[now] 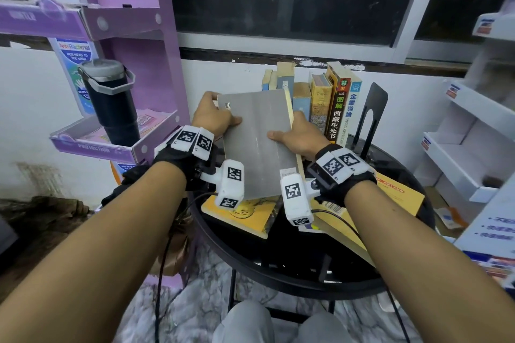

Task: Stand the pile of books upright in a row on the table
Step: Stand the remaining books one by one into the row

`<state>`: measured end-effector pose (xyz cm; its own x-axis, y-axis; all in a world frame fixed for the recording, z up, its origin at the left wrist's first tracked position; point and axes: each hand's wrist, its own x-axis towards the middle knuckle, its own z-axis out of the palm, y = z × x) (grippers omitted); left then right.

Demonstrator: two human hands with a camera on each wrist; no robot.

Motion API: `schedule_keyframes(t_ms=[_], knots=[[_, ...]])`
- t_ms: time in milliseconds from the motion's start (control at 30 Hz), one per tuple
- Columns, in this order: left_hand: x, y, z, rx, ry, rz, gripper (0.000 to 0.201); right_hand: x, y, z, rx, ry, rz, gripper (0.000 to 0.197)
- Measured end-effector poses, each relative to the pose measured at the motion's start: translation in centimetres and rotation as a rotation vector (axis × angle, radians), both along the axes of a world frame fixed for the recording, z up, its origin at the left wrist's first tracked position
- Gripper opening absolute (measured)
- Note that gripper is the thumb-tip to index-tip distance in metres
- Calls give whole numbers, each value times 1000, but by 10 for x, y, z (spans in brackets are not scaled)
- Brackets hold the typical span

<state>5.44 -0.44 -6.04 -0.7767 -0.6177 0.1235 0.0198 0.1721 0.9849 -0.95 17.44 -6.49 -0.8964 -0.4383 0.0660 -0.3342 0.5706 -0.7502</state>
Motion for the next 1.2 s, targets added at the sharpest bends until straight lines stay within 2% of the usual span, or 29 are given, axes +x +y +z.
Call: schedule_keyframes(t_ms=[167,367,567,667,833,1000,1200], knots=[[2,7,4,-28,161,-100,50,3,10,-2,-109,76,42,61],[4,6,-10,-26,159,-182,48,1,17,-13,-150,111,90,65],[1,15,-11,18,207,-254,40,-7,22,-5,-275,151,42,61],[-2,15,-14,46,217,-267,43,-9,24,3,-306,134,72,57],[-8,13,-18,33,215,-239,46,-7,28,13,-362,116,136,35],[-14,10,-17,-40,191,-196,44,4,30,25,-296,107,176,26],[-14,8,-13,-32,137,-249,32,14,17,39,-111,149,215,44]])
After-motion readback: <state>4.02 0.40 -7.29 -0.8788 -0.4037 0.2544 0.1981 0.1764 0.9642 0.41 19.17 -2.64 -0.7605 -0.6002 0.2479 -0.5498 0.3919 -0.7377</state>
